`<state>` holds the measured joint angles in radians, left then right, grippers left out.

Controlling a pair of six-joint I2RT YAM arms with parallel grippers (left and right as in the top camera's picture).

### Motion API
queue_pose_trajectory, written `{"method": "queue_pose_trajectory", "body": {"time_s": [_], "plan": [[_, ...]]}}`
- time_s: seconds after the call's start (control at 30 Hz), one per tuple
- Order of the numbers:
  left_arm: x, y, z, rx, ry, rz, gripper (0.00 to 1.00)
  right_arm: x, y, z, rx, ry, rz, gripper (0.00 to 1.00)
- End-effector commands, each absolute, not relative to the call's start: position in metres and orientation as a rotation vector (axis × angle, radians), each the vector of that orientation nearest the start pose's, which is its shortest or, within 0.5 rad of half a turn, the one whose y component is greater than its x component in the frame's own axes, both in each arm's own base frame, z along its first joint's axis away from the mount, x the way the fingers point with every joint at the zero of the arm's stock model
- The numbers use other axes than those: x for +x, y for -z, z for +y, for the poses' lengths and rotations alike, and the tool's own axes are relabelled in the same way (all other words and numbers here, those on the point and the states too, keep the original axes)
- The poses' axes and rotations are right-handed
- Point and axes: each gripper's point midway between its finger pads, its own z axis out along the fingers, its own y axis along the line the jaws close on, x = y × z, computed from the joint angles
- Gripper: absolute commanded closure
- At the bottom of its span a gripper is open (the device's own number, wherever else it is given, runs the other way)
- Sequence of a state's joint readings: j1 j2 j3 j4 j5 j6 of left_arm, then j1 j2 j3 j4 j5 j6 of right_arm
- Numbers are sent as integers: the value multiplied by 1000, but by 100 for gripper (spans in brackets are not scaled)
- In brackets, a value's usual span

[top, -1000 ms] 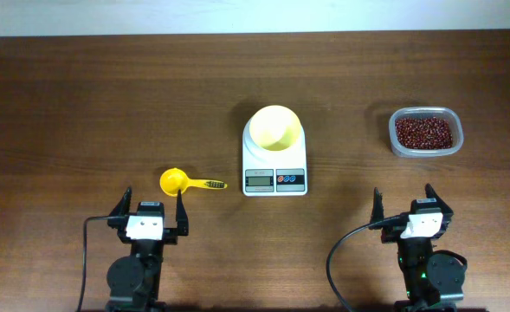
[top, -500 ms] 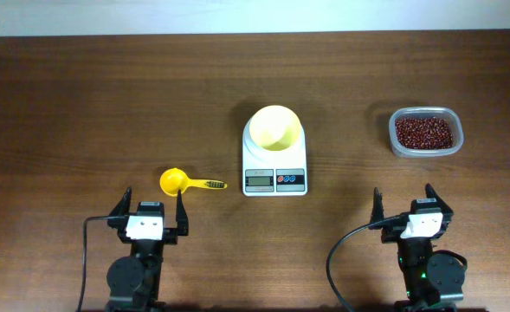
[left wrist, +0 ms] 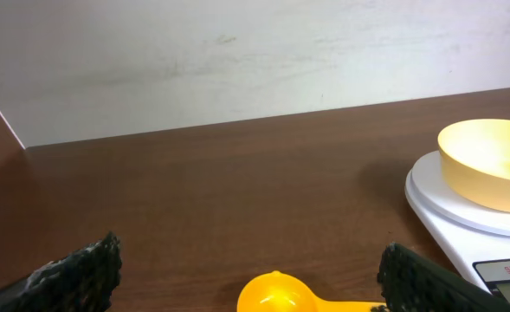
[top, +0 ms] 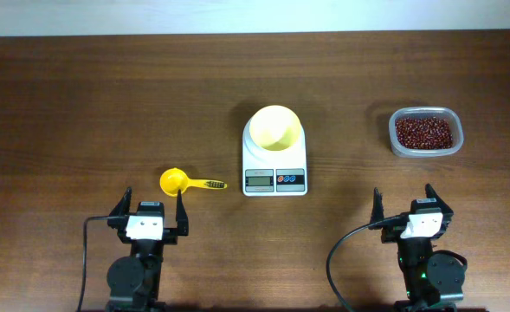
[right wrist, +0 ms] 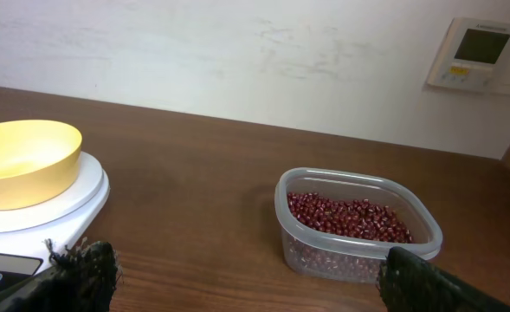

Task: Scoop item into bowl and weigh 50g on scale

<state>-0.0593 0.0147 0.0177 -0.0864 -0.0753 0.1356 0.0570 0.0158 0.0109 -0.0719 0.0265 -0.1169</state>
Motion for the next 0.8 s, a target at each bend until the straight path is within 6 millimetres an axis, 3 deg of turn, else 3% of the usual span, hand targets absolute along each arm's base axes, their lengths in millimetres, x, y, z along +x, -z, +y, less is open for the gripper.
{"method": "queue_pose_trajectory", "body": {"time_s": [0.0,0.2,0.37,0.47,0.63,0.77], "plan": [[245,-158,-2,120,-129,1647,1,246,-156,7,-117,86,1646,1],[246,-162,-3,117,-125,1628,1,246,-156,7,-117,86,1646,1],[245,-170,-21,192,-32,1588,1,246,-156,7,-117,86,1646,1],[245,-175,-21,160,1,1581,1,246,-156,7,-117,86,1646,1],[237,-214,-20,147,-4,1521,1,246,-156,7,-117,86,1646,1],[228,-230,-13,121,-33,1578,1,246,-156,7,-117,86,1646,1]]}}
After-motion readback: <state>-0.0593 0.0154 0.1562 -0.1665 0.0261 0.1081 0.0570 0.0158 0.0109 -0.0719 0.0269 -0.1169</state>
